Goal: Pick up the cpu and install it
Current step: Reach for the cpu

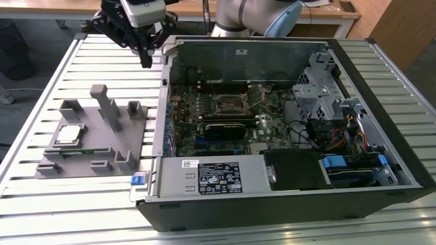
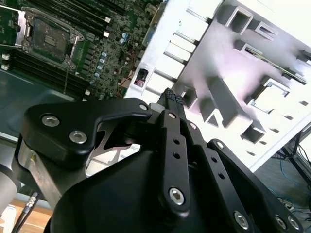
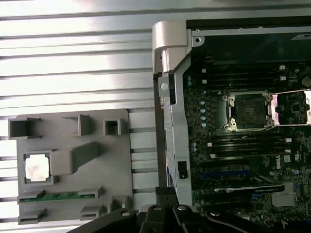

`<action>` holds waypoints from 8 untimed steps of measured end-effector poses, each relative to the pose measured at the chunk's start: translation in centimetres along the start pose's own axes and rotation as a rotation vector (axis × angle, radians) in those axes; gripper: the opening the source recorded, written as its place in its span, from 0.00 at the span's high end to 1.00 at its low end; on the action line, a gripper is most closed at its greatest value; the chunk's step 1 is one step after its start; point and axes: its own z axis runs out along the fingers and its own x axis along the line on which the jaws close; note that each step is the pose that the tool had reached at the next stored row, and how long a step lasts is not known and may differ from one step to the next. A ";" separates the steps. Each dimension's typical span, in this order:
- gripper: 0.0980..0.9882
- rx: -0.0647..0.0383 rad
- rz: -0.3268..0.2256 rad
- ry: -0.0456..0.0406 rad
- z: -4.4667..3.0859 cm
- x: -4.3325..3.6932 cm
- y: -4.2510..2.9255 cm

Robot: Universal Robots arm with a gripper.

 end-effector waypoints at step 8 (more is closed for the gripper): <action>0.99 0.000 0.000 0.0000 -0.01 0.74 -0.05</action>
